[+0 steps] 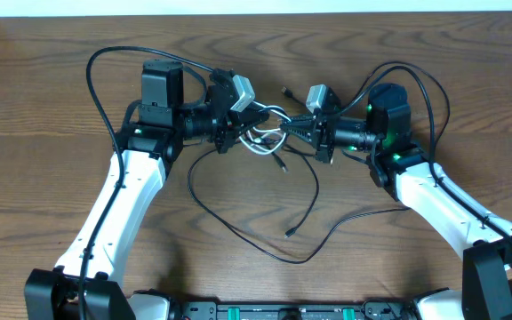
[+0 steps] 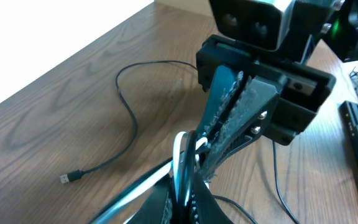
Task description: Untangle cables
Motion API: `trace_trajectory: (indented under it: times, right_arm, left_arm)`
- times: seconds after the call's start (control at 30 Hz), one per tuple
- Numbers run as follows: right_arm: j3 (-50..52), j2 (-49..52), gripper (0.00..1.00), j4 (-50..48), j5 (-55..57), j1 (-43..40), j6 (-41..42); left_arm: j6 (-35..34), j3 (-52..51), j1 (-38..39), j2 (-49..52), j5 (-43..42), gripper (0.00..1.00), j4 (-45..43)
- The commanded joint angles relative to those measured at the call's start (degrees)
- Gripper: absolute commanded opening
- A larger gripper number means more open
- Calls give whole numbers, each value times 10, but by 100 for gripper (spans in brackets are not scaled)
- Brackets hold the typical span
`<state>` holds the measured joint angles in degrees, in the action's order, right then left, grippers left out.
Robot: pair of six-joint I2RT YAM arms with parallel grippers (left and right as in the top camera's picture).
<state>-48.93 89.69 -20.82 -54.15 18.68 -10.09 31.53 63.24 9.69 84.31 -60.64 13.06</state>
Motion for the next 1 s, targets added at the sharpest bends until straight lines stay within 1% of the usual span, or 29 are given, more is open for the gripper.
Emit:
trace_trajectory:
  times: [0.0, 0.17, 0.33, 0.4, 0.67, 0.87, 0.97]
  right_arm:
    - [-1, -9, 1, 0, -2, 0, 0]
    - [-1, -9, 1, 0, -2, -8, 0]
    - [-1, -9, 1, 0, -21, -25, 0]
    - [-1, -9, 1, 0, -39, -35, 0]
    - [-1, -9, 1, 0, -61, -64, 5]
    - [-1, -9, 1, 0, -62, -102, 46]
    - [-1, -9, 1, 0, -62, -127, 77]
  left_arm:
    - [-8, 6, 0, -9, 38, 7, 0]
    - [-37, 6, 0, -9, 104, 7, 0]
    - [-101, 6, 0, -9, 224, 7, 2]
    - [-113, 6, 0, -9, 252, 7, 6]
    - [-113, 6, 0, -8, 262, 7, 34]
    - [-113, 6, -1, -8, 327, 7, 76]
    - [-113, 6, -10, -8, 337, 7, 88]
